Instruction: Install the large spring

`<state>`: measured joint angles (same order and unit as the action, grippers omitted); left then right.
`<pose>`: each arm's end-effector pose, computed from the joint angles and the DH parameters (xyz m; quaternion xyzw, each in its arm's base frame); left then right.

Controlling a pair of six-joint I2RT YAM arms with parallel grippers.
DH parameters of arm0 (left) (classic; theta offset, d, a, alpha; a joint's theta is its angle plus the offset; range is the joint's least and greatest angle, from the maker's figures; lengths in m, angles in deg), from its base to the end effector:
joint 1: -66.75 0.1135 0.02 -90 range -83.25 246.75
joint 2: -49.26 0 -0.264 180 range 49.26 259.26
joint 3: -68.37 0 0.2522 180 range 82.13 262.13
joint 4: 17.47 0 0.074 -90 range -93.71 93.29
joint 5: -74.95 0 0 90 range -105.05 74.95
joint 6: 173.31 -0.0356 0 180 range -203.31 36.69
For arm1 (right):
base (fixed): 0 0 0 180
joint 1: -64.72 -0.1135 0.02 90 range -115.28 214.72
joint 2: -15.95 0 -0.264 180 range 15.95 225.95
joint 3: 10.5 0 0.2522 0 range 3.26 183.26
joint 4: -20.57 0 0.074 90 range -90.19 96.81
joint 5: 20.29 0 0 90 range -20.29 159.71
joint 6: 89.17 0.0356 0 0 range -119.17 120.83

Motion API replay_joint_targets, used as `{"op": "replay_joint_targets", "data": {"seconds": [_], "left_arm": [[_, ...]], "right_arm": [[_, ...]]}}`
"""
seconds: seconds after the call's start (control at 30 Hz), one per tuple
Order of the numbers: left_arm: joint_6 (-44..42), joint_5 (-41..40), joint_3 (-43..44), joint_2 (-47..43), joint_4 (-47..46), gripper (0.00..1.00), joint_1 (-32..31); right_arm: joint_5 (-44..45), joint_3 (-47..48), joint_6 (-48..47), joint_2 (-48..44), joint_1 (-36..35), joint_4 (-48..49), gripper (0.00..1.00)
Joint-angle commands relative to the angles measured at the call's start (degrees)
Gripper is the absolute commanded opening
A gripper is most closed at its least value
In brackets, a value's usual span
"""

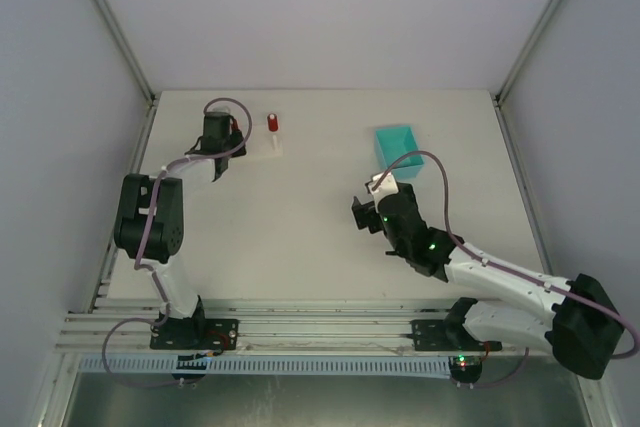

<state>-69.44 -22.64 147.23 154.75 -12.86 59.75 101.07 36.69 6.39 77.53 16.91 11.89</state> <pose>0.4069 -0.0452 0.1982 -0.0845 0.8660 -0.0319 0.4919 0.1713 0.1614 0.2421 -0.1505 0.8029 0.0370 0.5756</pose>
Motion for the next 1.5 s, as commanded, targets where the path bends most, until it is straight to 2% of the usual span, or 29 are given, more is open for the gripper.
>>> {"op": "replay_joint_targets", "data": {"seconds": [0.0,0.17,0.3,0.4,0.47,0.53,0.67,0.77,1.03,1.2,1.3,1.47], "left_arm": [[0.9,1.1,1.6,-1.4,1.2,0.48,0.3],[2.6,3.5,-0.7,-6.0,1.5,0.49,0.2],[5.6,8.8,-5.7,-11.6,-0.4,0.53,0.0],[7.3,13.6,-10.9,-17.0,-3.1,0.71,-0.5],[8.2,15.8,-14.8,-20.3,-4.9,0.75,-1.0],[8.7,18.0,-19.1,-23.4,-6.9,0.79,-2.0],[9.5,18.6,-26.2,-29.2,-9.1,0.91,-4.6],[9.8,18.1,-30.6,-32.2,-11.4,1.00,-7.9],[6.1,11.0,-35.0,-33.6,-14.7,0.99,-18.2],[3.5,8.2,-36.4,-32.1,-16.7,0.99,-19.4],[2.0,7.2,-37.4,-31.1,-18.9,0.99,-19.4],[1.5,7.9,-36.9,-29.5,-19.1,0.99,-19.3]], "right_arm": [[0.1,0.2,0.1,-0.5,0.6,0.3,0.99],[-0.1,0.7,1.5,-1.6,2.6,-0.7,0.99],[-3.3,4.9,7.6,-0.5,7.6,-9.1,0.99],[-11.3,9.7,11.6,1.8,13.5,-15.0,0.99],[-18.7,14.6,12.5,4.8,18.4,-20.4,0.99],[-22.6,19.6,12.7,8.9,22.2,-26.1,0.99],[-26.9,27.1,10.0,16.1,27.6,-30.9,0.91],[-25.9,31.9,7.8,21.9,30.1,-33.5,0.83],[-23.5,46.6,0.2,37.1,33.1,-44.9,0.64],[-27.4,53.8,-2.8,43.1,36.0,-51.1,0.59],[-27.0,54.9,-1.8,43.4,36.4,-50.6,0.59],[-27.2,53.8,8.0,39.3,36.3,-48.4,0.70]]}}
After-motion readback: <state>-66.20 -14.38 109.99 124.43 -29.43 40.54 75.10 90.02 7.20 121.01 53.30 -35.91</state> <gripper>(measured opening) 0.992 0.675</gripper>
